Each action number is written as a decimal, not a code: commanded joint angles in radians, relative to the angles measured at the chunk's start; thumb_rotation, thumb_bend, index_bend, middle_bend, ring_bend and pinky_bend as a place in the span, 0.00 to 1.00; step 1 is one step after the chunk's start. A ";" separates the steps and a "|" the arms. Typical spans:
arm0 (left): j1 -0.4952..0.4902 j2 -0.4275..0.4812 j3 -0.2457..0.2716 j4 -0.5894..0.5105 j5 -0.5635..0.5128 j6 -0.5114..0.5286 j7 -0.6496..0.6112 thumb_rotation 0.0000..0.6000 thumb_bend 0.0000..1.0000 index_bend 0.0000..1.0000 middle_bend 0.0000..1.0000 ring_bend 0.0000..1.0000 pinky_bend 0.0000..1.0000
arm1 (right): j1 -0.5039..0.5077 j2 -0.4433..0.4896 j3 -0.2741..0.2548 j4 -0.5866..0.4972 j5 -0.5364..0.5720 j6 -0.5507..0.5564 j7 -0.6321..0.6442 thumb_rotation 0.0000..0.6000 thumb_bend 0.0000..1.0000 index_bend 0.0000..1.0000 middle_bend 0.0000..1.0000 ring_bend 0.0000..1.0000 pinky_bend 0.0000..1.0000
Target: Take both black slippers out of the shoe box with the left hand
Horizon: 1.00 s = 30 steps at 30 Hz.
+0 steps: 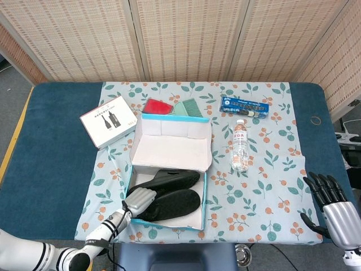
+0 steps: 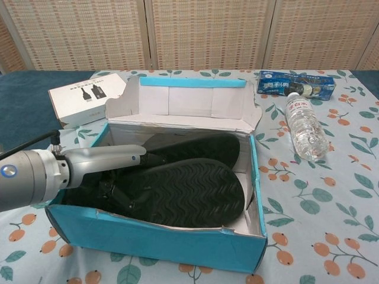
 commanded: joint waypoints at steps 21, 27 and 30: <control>0.180 0.020 -0.004 -0.057 0.451 0.313 -0.023 1.00 0.70 0.83 0.85 0.68 0.73 | 0.003 0.010 -0.008 -0.006 -0.008 -0.009 0.024 0.96 0.18 0.00 0.00 0.00 0.00; 0.217 0.067 -0.028 -0.059 0.507 0.358 -0.042 1.00 0.69 0.83 0.85 0.68 0.73 | 0.004 0.010 -0.010 -0.009 -0.012 -0.014 0.021 0.96 0.18 0.00 0.00 0.00 0.00; 0.232 0.096 -0.048 -0.045 0.532 0.381 -0.047 1.00 0.69 0.83 0.85 0.68 0.73 | 0.005 0.012 -0.012 -0.010 -0.014 -0.015 0.024 0.96 0.18 0.00 0.00 0.00 0.00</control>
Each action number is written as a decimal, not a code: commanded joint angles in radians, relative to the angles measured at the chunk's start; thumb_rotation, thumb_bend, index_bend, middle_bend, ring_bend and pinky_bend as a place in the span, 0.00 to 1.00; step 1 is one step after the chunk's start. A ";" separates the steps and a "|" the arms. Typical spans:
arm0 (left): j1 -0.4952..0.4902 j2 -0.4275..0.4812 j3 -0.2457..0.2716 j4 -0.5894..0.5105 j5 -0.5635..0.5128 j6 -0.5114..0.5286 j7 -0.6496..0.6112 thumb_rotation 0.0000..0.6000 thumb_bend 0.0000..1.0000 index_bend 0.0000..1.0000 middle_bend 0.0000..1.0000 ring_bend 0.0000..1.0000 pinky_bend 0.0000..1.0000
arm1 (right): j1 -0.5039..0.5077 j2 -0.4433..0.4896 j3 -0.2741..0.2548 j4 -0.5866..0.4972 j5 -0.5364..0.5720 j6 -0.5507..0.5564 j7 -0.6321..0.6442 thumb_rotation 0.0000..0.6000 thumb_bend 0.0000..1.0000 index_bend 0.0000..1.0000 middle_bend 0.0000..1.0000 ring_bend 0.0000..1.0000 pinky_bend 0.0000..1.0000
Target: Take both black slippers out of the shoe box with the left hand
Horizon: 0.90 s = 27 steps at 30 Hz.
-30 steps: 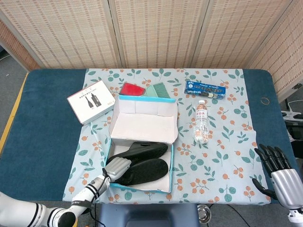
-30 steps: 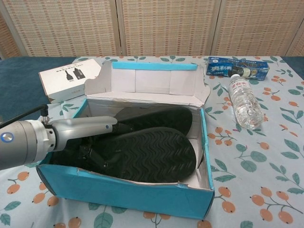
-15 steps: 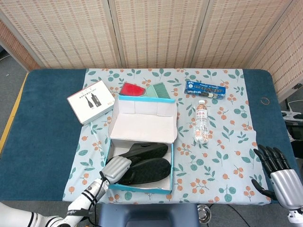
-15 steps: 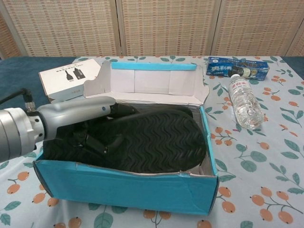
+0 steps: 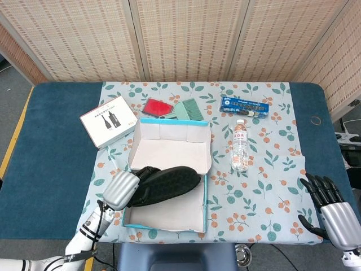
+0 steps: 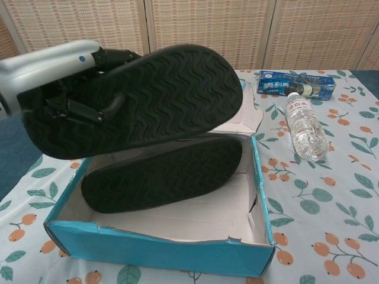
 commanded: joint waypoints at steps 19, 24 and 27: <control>0.127 -0.050 -0.079 0.971 0.114 0.152 -0.192 1.00 0.65 0.81 0.82 0.66 0.71 | -0.017 0.018 -0.019 -0.010 -0.053 0.043 0.016 0.96 0.18 0.00 0.00 0.00 0.00; 0.111 -0.188 -0.084 1.313 0.088 0.055 -0.267 1.00 0.64 0.77 0.76 0.62 0.66 | -0.026 0.021 -0.034 -0.013 -0.098 0.065 0.012 0.96 0.18 0.00 0.00 0.00 0.00; 0.108 -0.257 -0.097 1.447 0.062 0.001 -0.297 1.00 0.61 0.71 0.69 0.54 0.60 | -0.028 0.018 -0.036 -0.014 -0.102 0.066 0.003 0.95 0.18 0.00 0.00 0.00 0.00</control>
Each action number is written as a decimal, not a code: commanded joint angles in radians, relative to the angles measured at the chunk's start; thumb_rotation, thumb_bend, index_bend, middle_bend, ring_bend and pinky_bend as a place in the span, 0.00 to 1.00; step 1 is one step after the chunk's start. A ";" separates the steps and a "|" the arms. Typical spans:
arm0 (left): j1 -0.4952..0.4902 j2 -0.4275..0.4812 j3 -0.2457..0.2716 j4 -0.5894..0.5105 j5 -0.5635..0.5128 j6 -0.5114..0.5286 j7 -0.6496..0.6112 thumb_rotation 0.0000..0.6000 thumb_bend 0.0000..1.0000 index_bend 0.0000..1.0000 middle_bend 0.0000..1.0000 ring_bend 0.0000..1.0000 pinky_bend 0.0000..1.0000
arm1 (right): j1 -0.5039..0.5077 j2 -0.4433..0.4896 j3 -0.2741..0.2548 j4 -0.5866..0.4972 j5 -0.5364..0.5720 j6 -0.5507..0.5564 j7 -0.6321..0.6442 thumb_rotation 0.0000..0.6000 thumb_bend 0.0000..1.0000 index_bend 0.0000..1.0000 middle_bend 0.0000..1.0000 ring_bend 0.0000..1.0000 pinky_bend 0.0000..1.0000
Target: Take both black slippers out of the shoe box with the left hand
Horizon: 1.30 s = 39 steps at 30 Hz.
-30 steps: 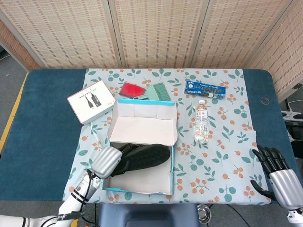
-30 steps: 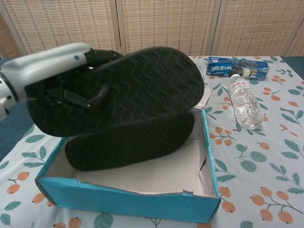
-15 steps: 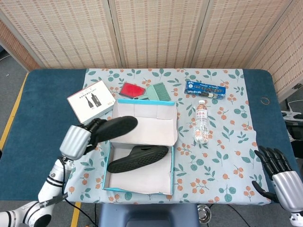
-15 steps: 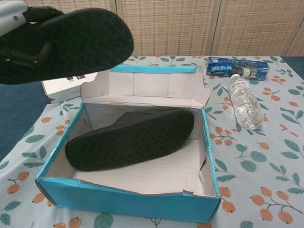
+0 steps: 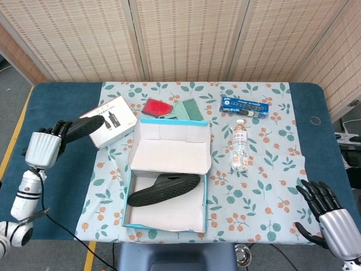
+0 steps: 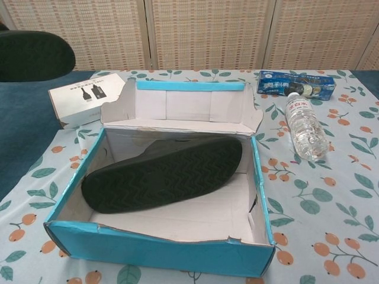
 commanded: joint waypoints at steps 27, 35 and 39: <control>0.096 -0.347 -0.039 0.467 -0.081 -0.326 -0.319 1.00 0.41 0.00 0.00 0.00 0.32 | -0.002 0.005 -0.014 -0.011 -0.008 -0.015 -0.002 0.96 0.18 0.00 0.00 0.00 0.00; 0.159 -0.179 -0.016 0.143 -0.047 -0.291 -0.511 1.00 0.36 0.00 0.00 0.00 0.22 | -0.004 0.008 -0.018 -0.015 -0.013 -0.013 -0.003 0.95 0.18 0.00 0.00 0.00 0.00; 0.182 -0.089 0.006 -0.023 -0.024 -0.277 -0.549 1.00 0.36 0.00 0.00 0.00 0.20 | -0.002 0.008 -0.018 -0.015 -0.012 -0.017 -0.004 0.96 0.18 0.00 0.00 0.00 0.00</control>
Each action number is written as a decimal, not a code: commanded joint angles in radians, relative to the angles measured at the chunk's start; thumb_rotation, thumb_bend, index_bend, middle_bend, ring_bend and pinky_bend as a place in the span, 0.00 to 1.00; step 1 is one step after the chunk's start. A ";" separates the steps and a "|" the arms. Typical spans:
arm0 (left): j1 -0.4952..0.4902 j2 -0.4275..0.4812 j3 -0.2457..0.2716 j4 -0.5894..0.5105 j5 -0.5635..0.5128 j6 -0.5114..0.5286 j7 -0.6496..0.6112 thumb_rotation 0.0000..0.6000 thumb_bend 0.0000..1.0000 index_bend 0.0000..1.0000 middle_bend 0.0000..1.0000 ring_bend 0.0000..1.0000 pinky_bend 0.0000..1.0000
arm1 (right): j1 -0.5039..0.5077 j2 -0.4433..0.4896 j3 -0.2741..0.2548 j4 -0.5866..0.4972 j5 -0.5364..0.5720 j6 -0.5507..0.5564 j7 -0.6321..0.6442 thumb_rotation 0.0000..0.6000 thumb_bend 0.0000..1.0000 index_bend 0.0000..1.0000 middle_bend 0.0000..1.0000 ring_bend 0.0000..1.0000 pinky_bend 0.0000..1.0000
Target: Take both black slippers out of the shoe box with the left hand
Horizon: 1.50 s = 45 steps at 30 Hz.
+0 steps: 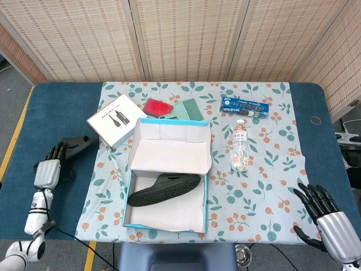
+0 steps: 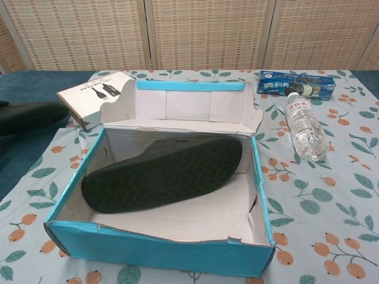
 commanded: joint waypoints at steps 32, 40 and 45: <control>-0.139 0.620 0.151 -1.180 0.379 -0.129 -0.426 1.00 0.36 0.00 0.00 0.00 0.10 | 0.015 0.002 -0.017 -0.004 -0.020 -0.034 0.013 0.95 0.18 0.00 0.00 0.00 0.00; -0.179 0.489 0.103 -1.179 0.183 -0.230 -0.094 1.00 0.37 0.00 0.00 0.00 0.10 | 0.017 0.006 -0.016 0.000 -0.014 -0.032 0.023 0.95 0.18 0.00 0.00 0.00 0.00; -0.200 0.440 0.080 -1.180 0.076 -0.266 -0.015 1.00 0.37 0.00 0.00 0.00 0.11 | 0.018 0.006 -0.015 0.000 -0.008 -0.034 0.026 0.95 0.18 0.00 0.00 0.00 0.00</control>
